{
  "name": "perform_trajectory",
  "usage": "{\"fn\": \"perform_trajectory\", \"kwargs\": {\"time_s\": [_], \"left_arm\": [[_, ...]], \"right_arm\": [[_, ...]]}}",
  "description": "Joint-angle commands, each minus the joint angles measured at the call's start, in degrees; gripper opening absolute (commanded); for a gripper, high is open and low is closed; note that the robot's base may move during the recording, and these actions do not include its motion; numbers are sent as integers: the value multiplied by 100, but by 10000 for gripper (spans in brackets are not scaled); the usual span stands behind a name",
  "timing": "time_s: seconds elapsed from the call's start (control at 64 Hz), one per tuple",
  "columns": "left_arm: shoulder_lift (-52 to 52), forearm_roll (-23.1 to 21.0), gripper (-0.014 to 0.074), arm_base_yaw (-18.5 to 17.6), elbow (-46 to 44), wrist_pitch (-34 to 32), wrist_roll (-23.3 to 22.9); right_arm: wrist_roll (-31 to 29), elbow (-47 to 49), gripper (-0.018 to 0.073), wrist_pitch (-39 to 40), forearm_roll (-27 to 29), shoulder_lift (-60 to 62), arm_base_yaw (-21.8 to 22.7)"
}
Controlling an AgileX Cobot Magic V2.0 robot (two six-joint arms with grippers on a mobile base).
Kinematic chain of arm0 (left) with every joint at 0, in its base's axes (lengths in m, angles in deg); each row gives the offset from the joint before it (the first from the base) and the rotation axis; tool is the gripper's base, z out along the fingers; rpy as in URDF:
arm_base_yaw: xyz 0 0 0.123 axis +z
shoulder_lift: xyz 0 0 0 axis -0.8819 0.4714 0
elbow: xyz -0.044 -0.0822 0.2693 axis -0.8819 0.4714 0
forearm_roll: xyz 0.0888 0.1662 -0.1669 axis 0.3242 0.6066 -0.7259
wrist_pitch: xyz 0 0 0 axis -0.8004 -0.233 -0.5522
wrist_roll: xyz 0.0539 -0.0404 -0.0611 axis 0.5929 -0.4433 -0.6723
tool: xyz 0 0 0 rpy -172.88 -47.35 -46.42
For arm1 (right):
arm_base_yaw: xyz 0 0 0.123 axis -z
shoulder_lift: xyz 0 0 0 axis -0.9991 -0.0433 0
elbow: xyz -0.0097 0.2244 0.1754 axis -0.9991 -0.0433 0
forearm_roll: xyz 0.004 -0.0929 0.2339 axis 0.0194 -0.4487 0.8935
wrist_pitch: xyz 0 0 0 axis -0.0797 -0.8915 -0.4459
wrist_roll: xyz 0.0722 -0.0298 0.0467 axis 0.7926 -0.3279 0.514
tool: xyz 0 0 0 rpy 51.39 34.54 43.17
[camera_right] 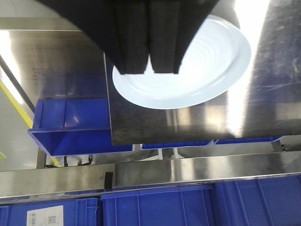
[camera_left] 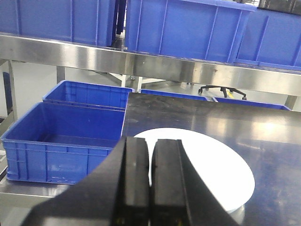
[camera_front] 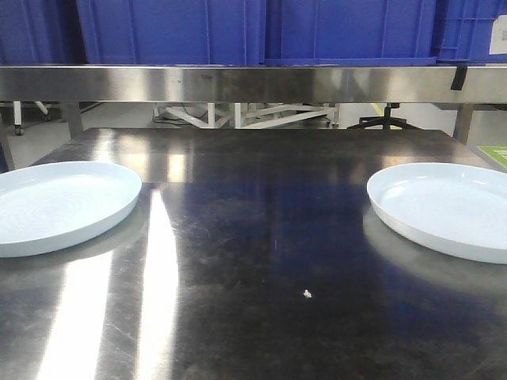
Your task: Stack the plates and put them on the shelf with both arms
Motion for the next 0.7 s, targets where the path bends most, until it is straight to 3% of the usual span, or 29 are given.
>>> {"fn": "perform_trajectory", "kwargs": {"time_s": [0.0, 0.172, 0.25, 0.313, 0.422, 0.688], "left_arm": [[-112, -43, 90, -42, 4, -503, -3], [-100, -27, 90, -42, 4, -503, -3], [-25, 416, 90, -42, -127, -457, 55], [168, 427, 90, -42, -392, -273, 55], [891, 558, 90, -42, -1358, 523, 55], [4056, 1266, 90, -42, -4554, 2556, 55]], "right_arm": [[-66, -7, 56, 505, 4, 106, 21], [-66, -7, 56, 505, 4, 106, 21], [-66, -7, 56, 505, 4, 106, 21], [-66, -7, 56, 505, 4, 106, 21], [-66, -7, 56, 505, 4, 106, 21], [-66, -7, 56, 505, 4, 106, 21]]}}
